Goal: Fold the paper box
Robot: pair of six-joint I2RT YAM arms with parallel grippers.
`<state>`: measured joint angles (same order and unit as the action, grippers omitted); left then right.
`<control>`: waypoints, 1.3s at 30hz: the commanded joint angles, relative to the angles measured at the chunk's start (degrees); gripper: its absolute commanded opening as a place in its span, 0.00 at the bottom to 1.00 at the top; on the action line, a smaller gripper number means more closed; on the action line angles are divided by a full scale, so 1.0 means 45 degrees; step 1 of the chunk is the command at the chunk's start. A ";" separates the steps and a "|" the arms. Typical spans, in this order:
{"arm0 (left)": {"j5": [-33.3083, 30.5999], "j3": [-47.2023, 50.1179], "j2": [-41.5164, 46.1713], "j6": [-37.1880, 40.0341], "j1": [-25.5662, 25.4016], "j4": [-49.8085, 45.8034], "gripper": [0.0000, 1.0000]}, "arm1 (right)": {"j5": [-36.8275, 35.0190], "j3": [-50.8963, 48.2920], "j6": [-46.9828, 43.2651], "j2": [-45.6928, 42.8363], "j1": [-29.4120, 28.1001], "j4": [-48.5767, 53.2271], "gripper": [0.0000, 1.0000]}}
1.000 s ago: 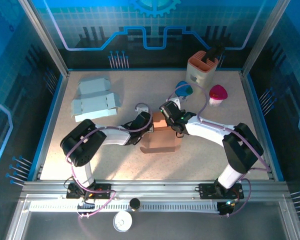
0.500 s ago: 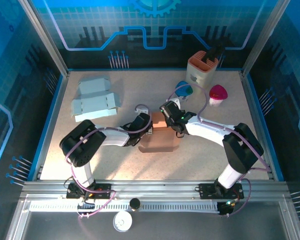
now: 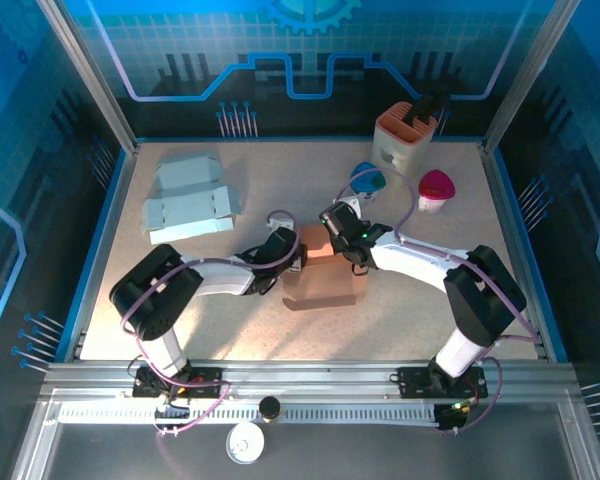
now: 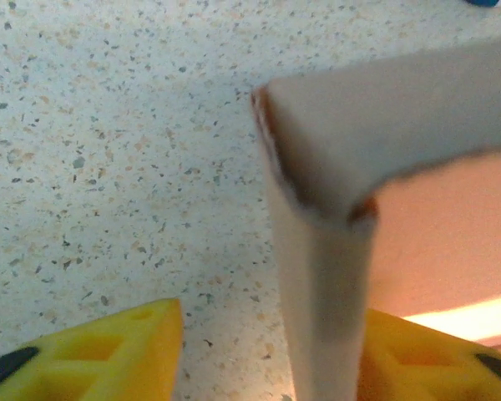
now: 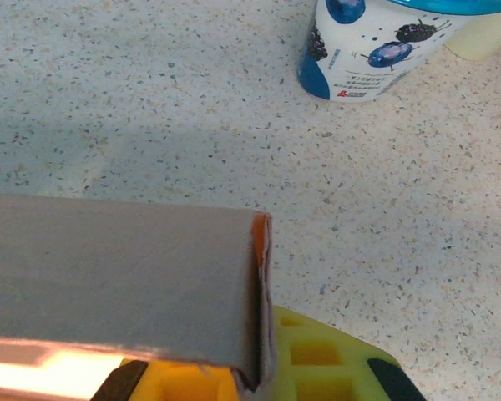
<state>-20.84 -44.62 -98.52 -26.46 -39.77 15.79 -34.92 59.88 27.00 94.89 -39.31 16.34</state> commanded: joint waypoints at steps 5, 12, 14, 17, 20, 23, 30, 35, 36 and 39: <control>0.1414 -0.0560 0.0950 0.0957 0.0646 -0.0602 0.59 | 0.0404 0.0398 0.0178 0.0255 0.0084 -0.0039 0.00; 0.1505 -0.1349 0.0110 0.1518 0.0966 -0.1419 0.51 | 0.0587 0.0489 0.0238 0.0280 0.0103 0.0079 0.00; 0.1272 -0.1412 0.0005 0.1600 0.0954 -0.1492 0.42 | 0.0627 0.0505 0.0255 0.0295 0.0103 0.0099 0.00; 0.0854 -0.1478 -0.0073 0.1671 0.0885 -0.1515 0.23 | 0.0622 0.0553 0.0307 0.0285 0.0106 0.0148 0.00; 0.0095 -0.1639 -0.0223 0.1842 0.0623 -0.1754 0.12 | 0.0611 0.0605 0.0404 0.0309 0.0090 0.0226 0.00; -0.0912 -0.1875 -0.0486 0.1849 0.0332 -0.2147 0.00 | 0.0646 0.0705 0.0613 0.0355 0.0078 0.0384 0.00; -0.2442 -0.2113 -0.0859 0.1014 0.0088 -0.2901 0.00 | 0.0357 0.0932 0.1357 0.0494 -0.0024 0.1057 0.00; -0.2287 -0.2263 -0.1028 0.0695 0.0053 -0.3188 0.21 | 0.0381 0.0932 0.1785 0.0530 -0.0035 0.1267 0.00; -0.2180 -0.2219 -0.0913 0.0633 0.0050 -0.3142 0.26 | 0.0441 0.0916 0.1826 0.0549 -0.0013 0.1253 0.00; -0.1671 -0.2082 -0.0152 0.0427 -0.0010 -0.3195 0.41 | 0.0612 0.0865 0.2048 0.0679 0.0110 0.1296 0.00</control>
<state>-28.71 -54.35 -101.49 -23.73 -39.55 4.45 -32.49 62.37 33.56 97.01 -39.31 21.23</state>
